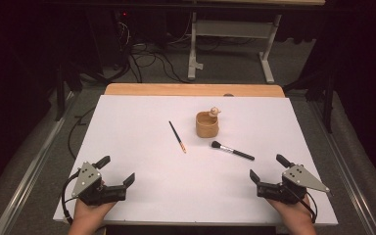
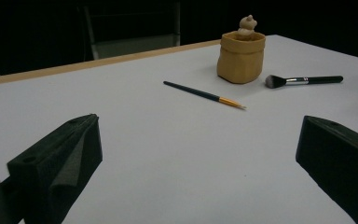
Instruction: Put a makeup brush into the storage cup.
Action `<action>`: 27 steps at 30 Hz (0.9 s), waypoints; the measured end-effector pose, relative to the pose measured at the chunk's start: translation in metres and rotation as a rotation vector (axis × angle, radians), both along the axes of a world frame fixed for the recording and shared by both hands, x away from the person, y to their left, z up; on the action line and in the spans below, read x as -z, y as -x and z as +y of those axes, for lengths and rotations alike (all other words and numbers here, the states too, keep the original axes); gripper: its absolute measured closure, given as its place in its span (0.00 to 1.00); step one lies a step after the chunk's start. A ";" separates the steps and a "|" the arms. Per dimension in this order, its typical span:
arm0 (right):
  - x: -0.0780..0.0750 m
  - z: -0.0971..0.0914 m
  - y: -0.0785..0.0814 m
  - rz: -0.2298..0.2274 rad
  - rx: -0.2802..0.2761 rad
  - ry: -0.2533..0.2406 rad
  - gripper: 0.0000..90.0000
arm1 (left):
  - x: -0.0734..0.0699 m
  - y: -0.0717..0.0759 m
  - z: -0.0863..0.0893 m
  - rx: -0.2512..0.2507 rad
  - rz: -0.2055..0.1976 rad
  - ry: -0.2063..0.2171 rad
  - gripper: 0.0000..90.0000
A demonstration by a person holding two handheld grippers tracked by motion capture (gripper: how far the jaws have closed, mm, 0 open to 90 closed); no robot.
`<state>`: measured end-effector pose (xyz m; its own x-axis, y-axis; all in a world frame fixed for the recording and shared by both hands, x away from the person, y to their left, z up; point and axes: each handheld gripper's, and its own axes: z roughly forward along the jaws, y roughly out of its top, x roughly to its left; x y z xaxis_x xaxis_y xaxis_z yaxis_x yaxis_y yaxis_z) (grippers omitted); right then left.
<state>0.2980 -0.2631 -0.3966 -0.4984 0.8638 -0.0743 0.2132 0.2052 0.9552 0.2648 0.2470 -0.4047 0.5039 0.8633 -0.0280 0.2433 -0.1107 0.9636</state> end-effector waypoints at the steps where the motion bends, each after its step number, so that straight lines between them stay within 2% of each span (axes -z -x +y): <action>1: 0.000 0.000 0.000 -0.002 -0.004 -0.001 0.01 | 0.001 -0.001 0.000 -0.001 0.005 -0.012 0.01; 10: 0.002 0.001 -0.001 0.006 -0.006 0.014 0.01 | 0.004 -0.004 -0.001 -0.009 0.039 -0.036 0.01; 14: 0.003 0.002 -0.001 0.006 -0.005 0.013 0.01 | 0.005 -0.004 -0.002 -0.011 0.047 -0.034 0.01; 27: 0.005 0.002 -0.003 0.010 0.004 0.021 0.01 | 0.009 -0.009 -0.002 -0.023 0.119 -0.060 0.02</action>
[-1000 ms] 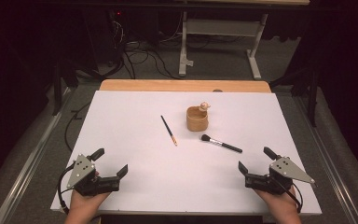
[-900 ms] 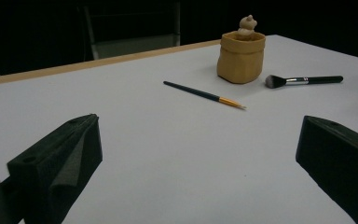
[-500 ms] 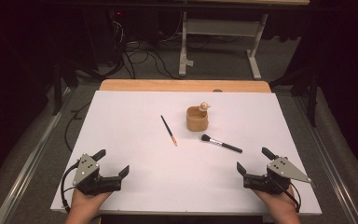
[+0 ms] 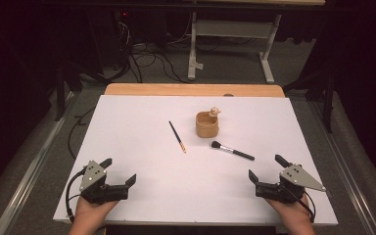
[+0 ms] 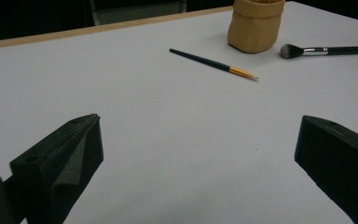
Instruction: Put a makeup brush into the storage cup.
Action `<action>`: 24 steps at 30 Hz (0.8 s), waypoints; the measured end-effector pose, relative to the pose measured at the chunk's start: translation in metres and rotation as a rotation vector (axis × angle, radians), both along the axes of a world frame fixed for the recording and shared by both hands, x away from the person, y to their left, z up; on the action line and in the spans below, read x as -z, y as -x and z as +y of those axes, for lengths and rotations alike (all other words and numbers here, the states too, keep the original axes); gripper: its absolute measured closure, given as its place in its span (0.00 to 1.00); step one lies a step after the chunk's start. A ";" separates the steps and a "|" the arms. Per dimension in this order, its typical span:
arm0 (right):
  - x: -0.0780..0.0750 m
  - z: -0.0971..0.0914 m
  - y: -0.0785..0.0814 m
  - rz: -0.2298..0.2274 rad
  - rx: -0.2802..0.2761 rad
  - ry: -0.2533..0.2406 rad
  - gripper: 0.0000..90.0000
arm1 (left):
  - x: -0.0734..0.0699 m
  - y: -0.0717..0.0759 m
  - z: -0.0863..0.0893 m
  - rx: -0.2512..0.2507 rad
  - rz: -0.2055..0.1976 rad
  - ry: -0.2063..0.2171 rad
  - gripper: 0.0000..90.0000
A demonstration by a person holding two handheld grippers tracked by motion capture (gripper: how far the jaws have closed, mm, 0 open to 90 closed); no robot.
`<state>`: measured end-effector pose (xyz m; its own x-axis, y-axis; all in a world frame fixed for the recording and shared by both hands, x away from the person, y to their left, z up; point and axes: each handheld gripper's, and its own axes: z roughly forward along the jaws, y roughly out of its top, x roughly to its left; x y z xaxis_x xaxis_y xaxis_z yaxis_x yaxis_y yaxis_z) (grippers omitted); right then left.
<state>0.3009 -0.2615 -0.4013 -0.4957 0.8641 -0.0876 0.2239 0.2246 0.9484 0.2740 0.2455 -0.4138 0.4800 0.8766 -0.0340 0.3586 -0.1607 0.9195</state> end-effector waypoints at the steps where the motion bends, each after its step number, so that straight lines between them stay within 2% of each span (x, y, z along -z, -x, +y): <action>1: 0.000 0.000 0.000 0.003 0.002 0.000 0.01 | 0.001 -0.001 0.000 -0.004 0.012 -0.003 0.02; 5: 0.000 0.000 0.000 0.005 0.003 -0.001 0.01 | 0.003 -0.003 0.000 -0.018 0.039 -0.005 0.02; 10: 0.001 0.000 -0.001 -0.007 -0.003 0.002 0.01 | 0.005 -0.005 0.000 -0.036 0.081 -0.035 0.02; 19: 0.001 0.001 -0.002 0.002 -0.006 0.010 0.01 | 0.006 -0.008 0.000 -0.058 0.147 -0.061 0.02; 21: 0.002 0.003 -0.002 0.005 -0.005 0.023 0.01 | 0.005 -0.008 0.000 -0.061 0.159 -0.057 0.02; 23: 0.003 0.006 -0.003 -0.001 -0.017 0.061 0.01 | 0.005 -0.009 0.001 -0.067 0.179 -0.048 0.02; 24: 0.003 0.006 -0.004 0.004 -0.016 0.061 0.01 | 0.004 -0.009 0.001 -0.069 0.194 -0.048 0.02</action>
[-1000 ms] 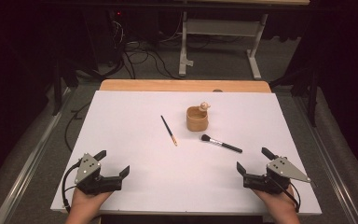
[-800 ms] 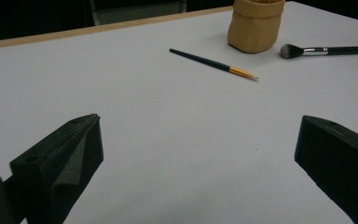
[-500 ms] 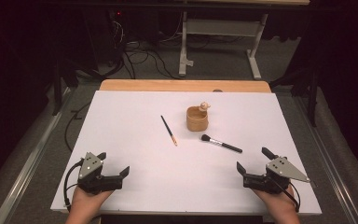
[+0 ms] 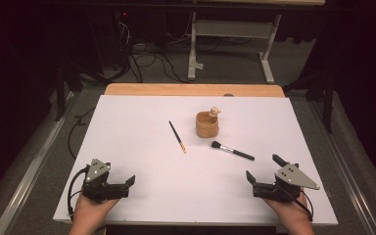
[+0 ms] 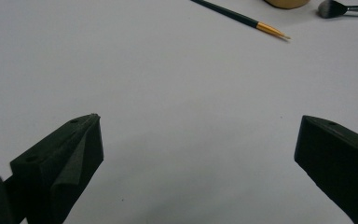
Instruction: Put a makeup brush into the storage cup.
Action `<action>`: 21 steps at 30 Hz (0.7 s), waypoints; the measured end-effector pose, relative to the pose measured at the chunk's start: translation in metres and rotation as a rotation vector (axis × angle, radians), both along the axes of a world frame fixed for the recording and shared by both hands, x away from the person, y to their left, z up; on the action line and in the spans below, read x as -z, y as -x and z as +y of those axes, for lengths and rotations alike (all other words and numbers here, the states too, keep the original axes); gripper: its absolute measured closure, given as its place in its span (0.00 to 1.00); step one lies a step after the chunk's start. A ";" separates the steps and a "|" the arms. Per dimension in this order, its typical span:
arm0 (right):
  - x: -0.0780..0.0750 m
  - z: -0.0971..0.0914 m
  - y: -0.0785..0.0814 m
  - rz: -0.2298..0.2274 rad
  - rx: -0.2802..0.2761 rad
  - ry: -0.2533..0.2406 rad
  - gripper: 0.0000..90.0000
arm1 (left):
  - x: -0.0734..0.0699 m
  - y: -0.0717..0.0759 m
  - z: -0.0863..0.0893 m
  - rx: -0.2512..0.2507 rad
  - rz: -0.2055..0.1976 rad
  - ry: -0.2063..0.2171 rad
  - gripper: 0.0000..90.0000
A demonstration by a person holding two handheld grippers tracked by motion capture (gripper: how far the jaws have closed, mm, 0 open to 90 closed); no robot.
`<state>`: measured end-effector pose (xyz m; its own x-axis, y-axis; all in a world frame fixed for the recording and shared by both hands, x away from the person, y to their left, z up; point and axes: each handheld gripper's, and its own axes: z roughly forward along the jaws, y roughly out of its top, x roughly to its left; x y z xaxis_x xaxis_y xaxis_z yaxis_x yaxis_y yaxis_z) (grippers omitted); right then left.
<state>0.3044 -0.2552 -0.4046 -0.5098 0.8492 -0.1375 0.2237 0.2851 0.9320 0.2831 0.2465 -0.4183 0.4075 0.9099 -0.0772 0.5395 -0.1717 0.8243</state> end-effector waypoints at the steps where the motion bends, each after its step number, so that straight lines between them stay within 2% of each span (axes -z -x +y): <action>1: 0.000 0.000 -0.001 0.005 -0.004 -0.002 0.01 | 0.000 0.000 0.000 0.000 0.011 -0.001 0.02; 4: -0.002 0.001 -0.003 0.012 -0.005 -0.024 0.01 | -0.001 -0.001 0.001 -0.003 0.041 -0.007 0.03; 7: -0.003 0.000 -0.003 0.006 -0.004 -0.018 0.01 | -0.002 -0.003 0.001 -0.017 0.060 -0.010 0.03; 10: -0.003 -0.002 -0.003 -0.001 -0.003 -0.026 0.01 | -0.002 -0.004 0.002 -0.022 0.088 0.008 0.03; 13: -0.004 -0.003 -0.002 0.000 0.005 -0.032 0.01 | -0.003 -0.006 0.002 -0.034 0.108 0.007 0.03; 16: -0.003 -0.005 -0.002 -0.005 0.006 -0.025 0.01 | -0.005 -0.009 0.002 -0.028 0.126 -0.004 0.01; 21: -0.003 -0.006 -0.002 -0.008 0.000 -0.035 0.01 | -0.010 -0.014 -0.001 -0.028 0.182 -0.008 0.01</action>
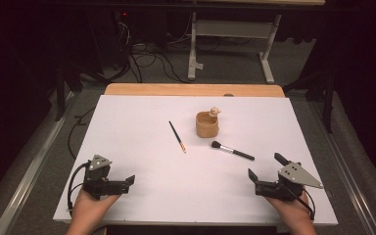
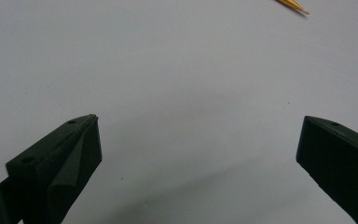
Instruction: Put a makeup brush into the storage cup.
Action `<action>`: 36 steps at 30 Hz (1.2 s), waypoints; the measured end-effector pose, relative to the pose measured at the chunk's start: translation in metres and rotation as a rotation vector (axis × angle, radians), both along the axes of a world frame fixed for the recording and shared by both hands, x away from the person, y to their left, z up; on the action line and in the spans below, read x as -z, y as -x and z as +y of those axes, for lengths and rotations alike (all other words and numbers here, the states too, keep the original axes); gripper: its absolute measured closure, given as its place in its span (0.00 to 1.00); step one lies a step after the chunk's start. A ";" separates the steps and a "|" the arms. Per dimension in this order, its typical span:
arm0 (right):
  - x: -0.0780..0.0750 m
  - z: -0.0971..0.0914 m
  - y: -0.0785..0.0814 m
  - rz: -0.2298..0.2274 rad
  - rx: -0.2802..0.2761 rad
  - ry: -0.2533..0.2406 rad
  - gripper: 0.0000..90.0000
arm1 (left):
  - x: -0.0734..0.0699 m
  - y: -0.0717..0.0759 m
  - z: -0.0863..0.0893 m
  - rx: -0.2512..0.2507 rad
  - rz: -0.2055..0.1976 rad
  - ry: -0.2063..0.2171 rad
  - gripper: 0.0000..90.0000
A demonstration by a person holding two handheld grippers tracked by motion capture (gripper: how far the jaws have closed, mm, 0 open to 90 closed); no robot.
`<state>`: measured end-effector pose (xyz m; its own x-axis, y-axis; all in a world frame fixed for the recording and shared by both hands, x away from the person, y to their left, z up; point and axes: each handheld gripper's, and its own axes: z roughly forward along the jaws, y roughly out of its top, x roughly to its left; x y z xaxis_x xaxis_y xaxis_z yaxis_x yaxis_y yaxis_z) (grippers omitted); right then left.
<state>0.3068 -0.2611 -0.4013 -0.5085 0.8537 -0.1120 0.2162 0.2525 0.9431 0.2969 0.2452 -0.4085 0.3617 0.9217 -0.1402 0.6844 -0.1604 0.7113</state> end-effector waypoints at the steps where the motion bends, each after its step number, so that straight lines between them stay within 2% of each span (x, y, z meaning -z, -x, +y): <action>1: -0.001 -0.001 0.000 0.000 0.004 0.005 0.01 | -0.001 -0.001 -0.001 0.002 0.011 0.001 0.01; 4: -0.001 -0.001 -0.001 -0.006 0.004 -0.003 0.01 | -0.006 -0.006 -0.003 0.008 0.050 -0.006 0.01; 5: -0.001 -0.001 -0.001 -0.004 0.002 -0.011 0.01 | -0.006 -0.006 -0.003 0.008 0.050 -0.006 0.01; 8: -0.003 -0.001 -0.002 -0.010 0.003 -0.016 0.01 | -0.013 -0.013 -0.006 0.018 0.104 -0.003 0.01; 9: -0.003 -0.001 -0.002 -0.010 0.003 -0.016 0.01 | -0.013 -0.013 -0.006 0.018 0.104 -0.003 0.01; 10: -0.004 0.000 -0.002 -0.011 0.001 -0.019 0.01 | -0.017 -0.016 -0.007 0.019 0.142 0.020 0.01; 12: -0.004 0.000 -0.001 -0.012 -0.002 -0.019 0.01 | -0.019 -0.018 -0.007 0.019 0.157 0.021 0.01; 13: -0.004 0.001 -0.001 -0.017 -0.008 -0.018 0.01 | -0.024 -0.020 -0.009 0.019 0.182 0.001 0.01; 15: -0.004 0.001 0.000 -0.017 -0.008 -0.018 0.01 | -0.027 -0.022 -0.010 0.020 0.190 -0.013 0.01; 16: -0.005 0.000 0.001 -0.019 -0.009 -0.016 0.01 | -0.031 -0.024 -0.012 0.025 0.209 -0.028 0.01; 18: -0.005 -0.001 0.002 -0.019 -0.010 -0.018 0.01 | -0.033 -0.026 -0.013 0.025 0.215 -0.038 0.01; 24: -0.006 -0.002 0.005 -0.029 -0.009 -0.018 0.01 | -0.038 -0.037 -0.022 0.048 0.288 -0.071 0.01; 26: -0.006 -0.001 0.005 -0.027 -0.009 -0.018 0.01 | -0.038 -0.040 -0.025 0.056 0.300 -0.082 0.01; 29: -0.006 0.000 0.004 -0.029 -0.011 -0.013 0.01 | -0.041 -0.046 -0.035 0.072 0.306 -0.122 0.01; 33: -0.005 0.001 0.004 -0.023 -0.008 -0.009 0.01 | -0.043 -0.054 -0.046 0.099 0.334 -0.139 0.01; 36: -0.005 0.001 0.004 -0.022 -0.012 -0.006 0.01 | -0.043 -0.061 -0.049 0.092 0.366 -0.122 0.01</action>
<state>0.3031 -0.2596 -0.3965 -0.5164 0.8481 -0.1183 0.1923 0.2495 0.9491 0.3578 0.1962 -0.3652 0.3901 0.9055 -0.1670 0.8679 -0.3011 0.3950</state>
